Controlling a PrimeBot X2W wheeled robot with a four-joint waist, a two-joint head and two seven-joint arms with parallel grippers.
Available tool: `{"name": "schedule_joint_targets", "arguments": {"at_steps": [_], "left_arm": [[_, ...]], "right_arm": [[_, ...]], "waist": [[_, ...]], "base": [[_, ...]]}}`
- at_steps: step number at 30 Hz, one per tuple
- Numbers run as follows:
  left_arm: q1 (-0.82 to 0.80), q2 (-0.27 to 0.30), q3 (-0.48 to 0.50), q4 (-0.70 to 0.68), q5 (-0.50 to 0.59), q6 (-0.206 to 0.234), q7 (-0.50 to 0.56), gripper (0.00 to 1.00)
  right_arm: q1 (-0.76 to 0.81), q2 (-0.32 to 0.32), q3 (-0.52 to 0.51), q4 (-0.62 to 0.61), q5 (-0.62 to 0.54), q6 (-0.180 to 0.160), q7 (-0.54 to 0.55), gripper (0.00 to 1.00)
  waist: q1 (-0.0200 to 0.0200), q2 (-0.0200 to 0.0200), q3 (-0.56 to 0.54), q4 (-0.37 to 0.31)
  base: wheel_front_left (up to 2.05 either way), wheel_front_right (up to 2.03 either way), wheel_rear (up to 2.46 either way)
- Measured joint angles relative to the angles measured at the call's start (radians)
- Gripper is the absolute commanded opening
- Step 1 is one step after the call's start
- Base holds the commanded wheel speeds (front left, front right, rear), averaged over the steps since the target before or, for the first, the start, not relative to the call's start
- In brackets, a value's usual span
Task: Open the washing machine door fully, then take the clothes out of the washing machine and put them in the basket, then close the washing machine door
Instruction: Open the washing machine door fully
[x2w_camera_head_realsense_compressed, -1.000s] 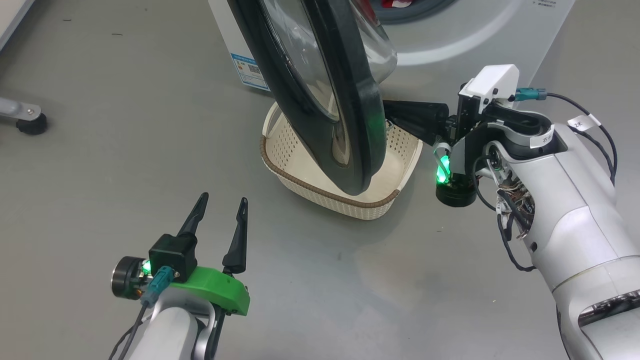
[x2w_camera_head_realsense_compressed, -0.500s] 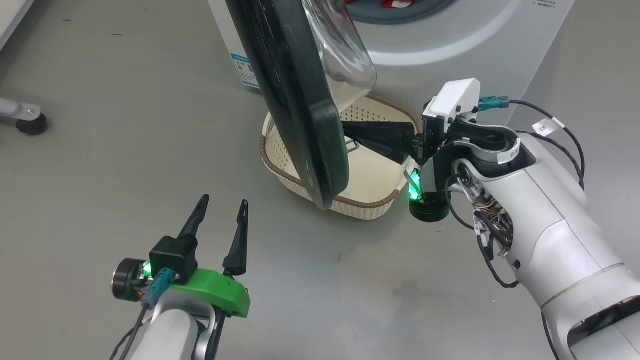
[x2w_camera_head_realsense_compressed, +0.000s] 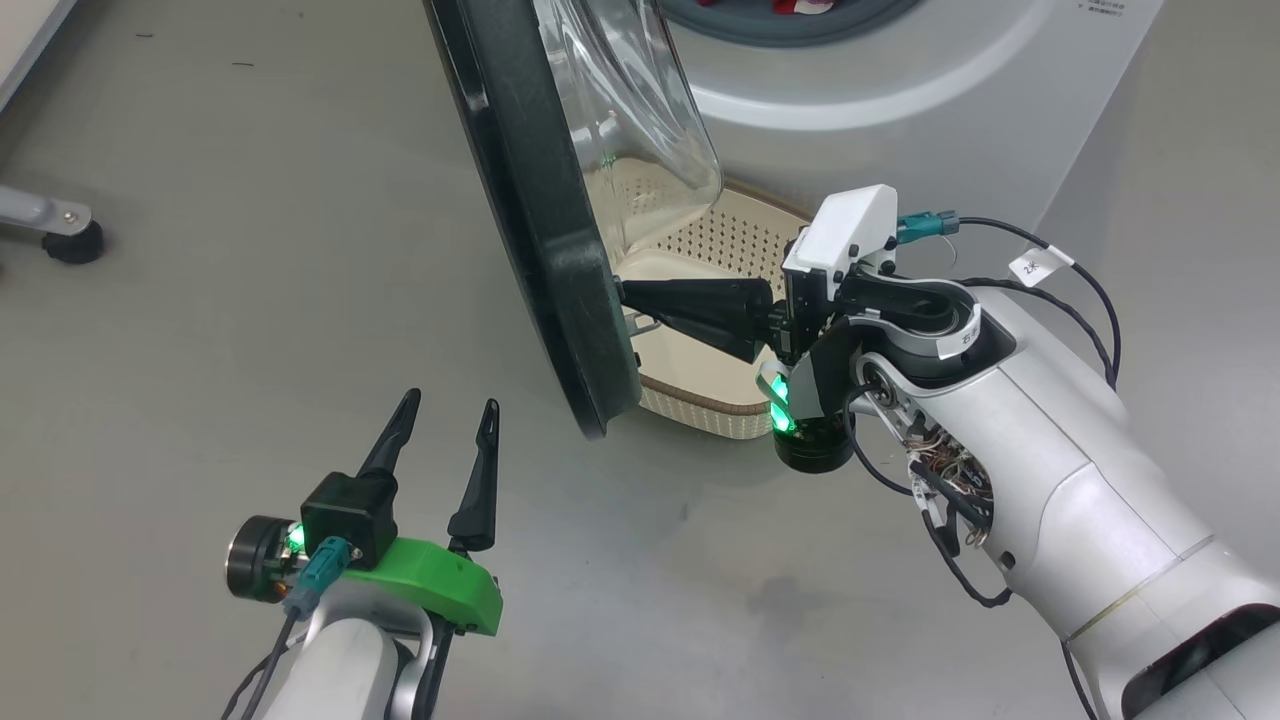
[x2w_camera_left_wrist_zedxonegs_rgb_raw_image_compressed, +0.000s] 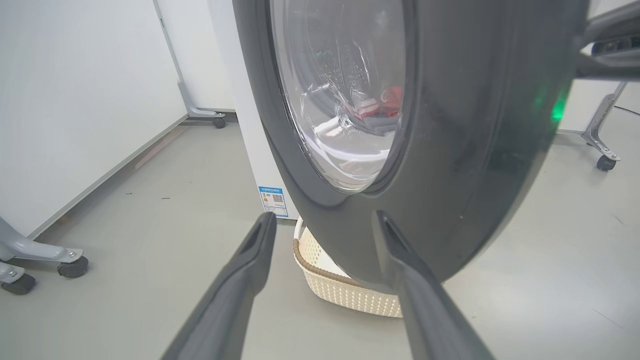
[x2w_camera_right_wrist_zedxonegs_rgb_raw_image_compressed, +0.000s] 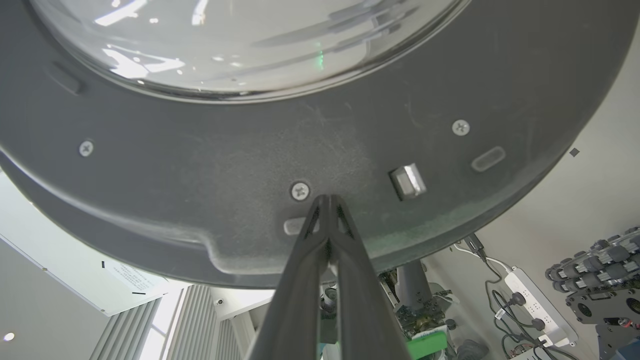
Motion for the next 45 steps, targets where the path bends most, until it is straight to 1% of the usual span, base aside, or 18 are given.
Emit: {"name": "schedule_joint_targets", "arguments": {"at_steps": [7, 14, 16, 18, 20, 21, 22, 26, 28, 34, 39, 40, 45], "left_arm": [[0.000, 0.000, 0.002, -0.002, 0.000, 0.000, 0.000, 1.00], [0.003, 0.000, 0.025, -0.002, 0.000, 0.005, 0.000, 1.00], [0.003, 0.000, 0.032, -0.001, 0.000, 0.007, 0.000, 1.00], [0.004, 0.000, 0.037, 0.001, 0.000, 0.009, 0.000, 1.00], [0.009, 0.000, 0.046, 0.003, 0.001, 0.009, 0.000, 1.00], [0.023, 0.001, 0.058, 0.006, 0.002, 0.010, 0.000, 1.00], [0.030, 0.001, 0.063, 0.009, 0.003, 0.010, 0.000, 1.00], [0.051, 0.004, 0.076, 0.016, 0.009, 0.010, 0.000, 1.00], [0.059, 0.007, 0.086, 0.016, 0.009, 0.011, 0.000, 1.00], [0.104, 0.015, 0.098, 0.018, 0.019, 0.018, 0.000, 1.00], [0.132, 0.026, 0.133, 0.016, 0.019, 0.023, 0.000, 1.00], [0.132, 0.026, 0.133, 0.016, 0.019, 0.023, 0.000, 1.00], [0.144, 0.037, 0.151, 0.001, 0.019, 0.027, 0.000, 1.00]], "right_arm": [[0.000, 0.001, 0.040, -0.012, 0.025, 0.000, -0.041, 0.00], [0.002, 0.006, 0.050, 0.029, 0.010, 0.004, -0.080, 0.00], [0.007, 0.007, 0.049, 0.047, -0.017, 0.024, -0.100, 0.00], [0.012, 0.007, 0.046, 0.067, -0.057, 0.052, -0.131, 0.00], [0.013, -0.001, 0.055, 0.072, -0.109, 0.089, -0.154, 0.00], [0.013, -0.018, 0.077, 0.072, -0.168, 0.126, -0.183, 0.00], [0.013, -0.030, 0.091, 0.072, -0.198, 0.145, -0.198, 0.00], [0.021, -0.085, 0.137, 0.079, -0.315, 0.213, -0.279, 0.00], [0.029, -0.114, 0.165, 0.079, -0.383, 0.239, -0.320, 0.00], [0.093, -0.182, 0.237, 0.078, -0.560, 0.239, -0.477, 0.00], [0.101, -0.243, 0.329, 0.051, -0.762, 0.239, -0.617, 0.00], [0.101, -0.243, 0.329, 0.051, -0.762, 0.239, -0.617, 0.00], [0.109, -0.274, 0.352, 0.021, -0.868, 0.239, -0.758, 0.00]], "waist": [[0.0000, 0.0000, 0.001, 0.003], [0.0000, 0.0000, -0.019, -0.007], [0.0000, 0.0000, -0.029, -0.012], [0.0000, 0.0000, -0.041, -0.018], [0.0000, 0.0000, -0.055, -0.024], [0.0000, 0.0000, -0.070, -0.031], [0.0000, 0.0000, -0.078, -0.035], [0.0000, 0.0000, -0.114, -0.054], [0.0000, 0.0000, -0.133, -0.065], [0.0000, 0.0000, -0.187, -0.106], [0.0000, 0.0000, -0.223, -0.147], [0.0000, 0.0000, -0.223, -0.147], [0.0000, 0.0000, -0.247, -0.189]], "base": [[0.00, 0.00, 0.00], [0.00, 0.00, 0.00], [0.00, 0.00, 0.00], [0.00, 0.00, 0.00], [0.00, 0.00, 0.00], [0.00, 0.00, 0.00], [0.00, 0.00, 0.00], [0.00, 0.00, 0.00], [0.00, 0.00, 0.00], [0.00, 0.00, 0.00], [0.00, 0.00, 0.00], [0.00, 0.00, 0.00], [0.00, 0.00, 0.00]]}}
